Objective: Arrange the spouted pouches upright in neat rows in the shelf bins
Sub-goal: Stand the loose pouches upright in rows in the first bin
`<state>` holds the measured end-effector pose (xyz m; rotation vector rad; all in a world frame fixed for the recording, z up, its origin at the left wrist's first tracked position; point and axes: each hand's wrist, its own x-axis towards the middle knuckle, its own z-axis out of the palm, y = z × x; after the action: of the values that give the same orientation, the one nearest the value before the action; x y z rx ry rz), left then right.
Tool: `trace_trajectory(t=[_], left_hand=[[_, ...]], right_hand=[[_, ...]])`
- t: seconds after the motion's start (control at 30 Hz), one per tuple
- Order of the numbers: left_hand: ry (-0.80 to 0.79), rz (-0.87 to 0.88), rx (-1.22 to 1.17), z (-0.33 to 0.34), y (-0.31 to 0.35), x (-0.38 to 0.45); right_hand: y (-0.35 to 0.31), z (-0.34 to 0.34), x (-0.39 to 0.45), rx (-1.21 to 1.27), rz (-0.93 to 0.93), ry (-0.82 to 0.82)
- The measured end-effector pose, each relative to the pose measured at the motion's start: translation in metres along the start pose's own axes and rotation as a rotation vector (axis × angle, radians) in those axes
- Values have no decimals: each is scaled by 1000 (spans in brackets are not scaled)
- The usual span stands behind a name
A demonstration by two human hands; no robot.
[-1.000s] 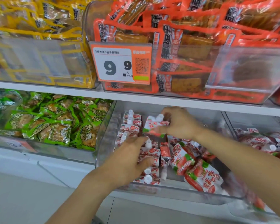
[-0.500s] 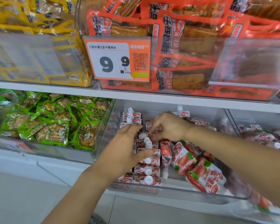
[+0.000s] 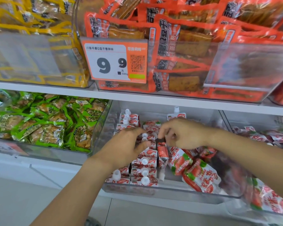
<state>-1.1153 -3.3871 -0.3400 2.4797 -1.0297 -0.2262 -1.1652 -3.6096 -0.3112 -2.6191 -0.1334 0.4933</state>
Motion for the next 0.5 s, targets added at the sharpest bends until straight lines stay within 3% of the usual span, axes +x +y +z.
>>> trace_trajectory(t=[0.07, 0.2, 0.37, 0.5], left_hand=[[3, 5, -5, 0, 1, 0], [-15, 14, -14, -3, 1, -1], [-40, 13, -42, -6, 0, 0], [-34, 31, -68, -8, -1, 1]], right_hand=[[3, 3, -4, -18, 22, -44], [10, 1, 26, -26, -9, 196], [23, 6, 80, -340, -133, 10], [35, 13, 94, -303, -164, 121]])
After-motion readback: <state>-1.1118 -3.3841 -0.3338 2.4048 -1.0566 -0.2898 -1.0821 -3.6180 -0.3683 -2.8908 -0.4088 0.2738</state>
